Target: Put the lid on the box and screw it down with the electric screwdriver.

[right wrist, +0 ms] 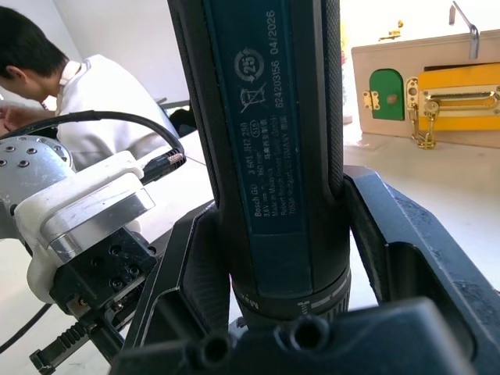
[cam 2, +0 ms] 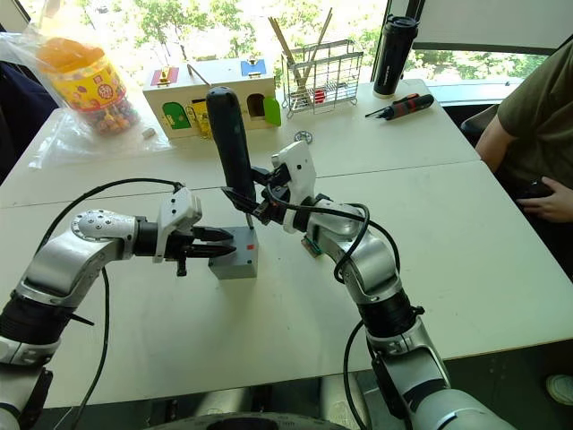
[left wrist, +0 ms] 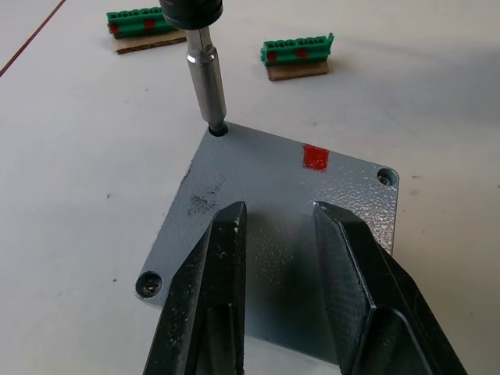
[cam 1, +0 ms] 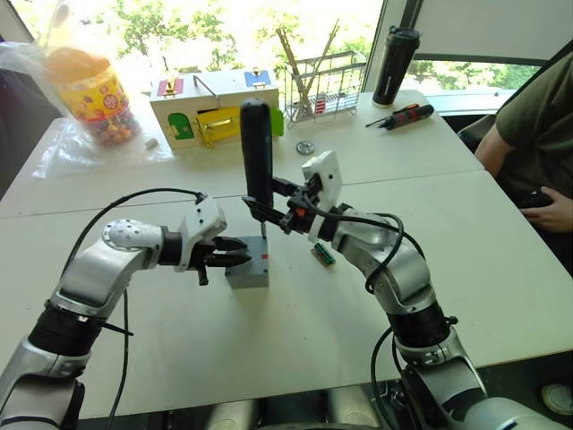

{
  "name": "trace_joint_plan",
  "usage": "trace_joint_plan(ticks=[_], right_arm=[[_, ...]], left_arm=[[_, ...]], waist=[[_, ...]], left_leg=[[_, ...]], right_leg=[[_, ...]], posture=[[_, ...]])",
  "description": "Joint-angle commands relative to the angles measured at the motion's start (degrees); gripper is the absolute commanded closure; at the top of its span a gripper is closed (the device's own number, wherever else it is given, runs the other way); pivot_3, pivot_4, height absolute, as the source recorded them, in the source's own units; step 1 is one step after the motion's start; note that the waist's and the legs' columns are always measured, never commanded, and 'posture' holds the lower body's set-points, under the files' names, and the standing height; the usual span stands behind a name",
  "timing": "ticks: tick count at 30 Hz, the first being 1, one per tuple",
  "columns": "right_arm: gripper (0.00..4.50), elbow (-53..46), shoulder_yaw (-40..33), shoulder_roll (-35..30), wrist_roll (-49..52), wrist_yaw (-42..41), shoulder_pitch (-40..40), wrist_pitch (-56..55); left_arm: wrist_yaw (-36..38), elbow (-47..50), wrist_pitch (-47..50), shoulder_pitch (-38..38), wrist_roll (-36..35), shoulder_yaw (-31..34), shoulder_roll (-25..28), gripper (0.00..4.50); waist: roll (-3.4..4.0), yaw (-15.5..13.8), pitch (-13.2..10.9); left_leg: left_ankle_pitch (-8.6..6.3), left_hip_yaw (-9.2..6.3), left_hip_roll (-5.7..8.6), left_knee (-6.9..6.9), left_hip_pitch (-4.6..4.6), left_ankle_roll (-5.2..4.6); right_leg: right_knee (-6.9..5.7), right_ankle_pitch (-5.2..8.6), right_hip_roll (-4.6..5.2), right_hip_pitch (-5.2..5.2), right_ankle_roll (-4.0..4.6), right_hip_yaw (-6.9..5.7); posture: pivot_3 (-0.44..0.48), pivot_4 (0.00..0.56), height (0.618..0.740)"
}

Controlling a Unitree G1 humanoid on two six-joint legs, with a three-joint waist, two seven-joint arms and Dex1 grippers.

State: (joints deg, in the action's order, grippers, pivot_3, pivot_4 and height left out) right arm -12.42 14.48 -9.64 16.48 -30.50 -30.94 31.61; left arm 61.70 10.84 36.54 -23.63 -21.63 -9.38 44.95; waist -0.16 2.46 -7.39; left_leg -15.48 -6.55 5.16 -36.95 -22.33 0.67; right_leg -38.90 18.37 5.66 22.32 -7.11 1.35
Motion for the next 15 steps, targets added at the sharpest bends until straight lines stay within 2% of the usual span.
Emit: trace_joint_plan(ticks=[1,15], right_arm=[[2.62,4.68,2.17,0.07,-0.71,-0.27,3.28,2.79],[2.62,5.87,2.44,0.65,-1.83,0.62,5.16,0.91]], left_arm=[[-0.21,-0.09,0.12,1.07,1.24,-1.12,0.08,3.17],[-0.23,-0.88,-0.36,0.89,1.61,-1.8,-0.17,3.17]], waist=[[0.03,0.0,0.05],[0.29,-0.05,0.53]], left_leg=[[0.0,0.0,0.0,0.0,0.0,0.0],[0.0,0.0,-0.04,0.09,0.0,0.0]], right_leg=[[0.0,0.0,0.0,0.0,0.0,0.01],[0.56,0.0,-0.04,-0.18,0.0,0.02]], posture=[[0.0,0.15,0.74],[0.0,0.15,0.74]])
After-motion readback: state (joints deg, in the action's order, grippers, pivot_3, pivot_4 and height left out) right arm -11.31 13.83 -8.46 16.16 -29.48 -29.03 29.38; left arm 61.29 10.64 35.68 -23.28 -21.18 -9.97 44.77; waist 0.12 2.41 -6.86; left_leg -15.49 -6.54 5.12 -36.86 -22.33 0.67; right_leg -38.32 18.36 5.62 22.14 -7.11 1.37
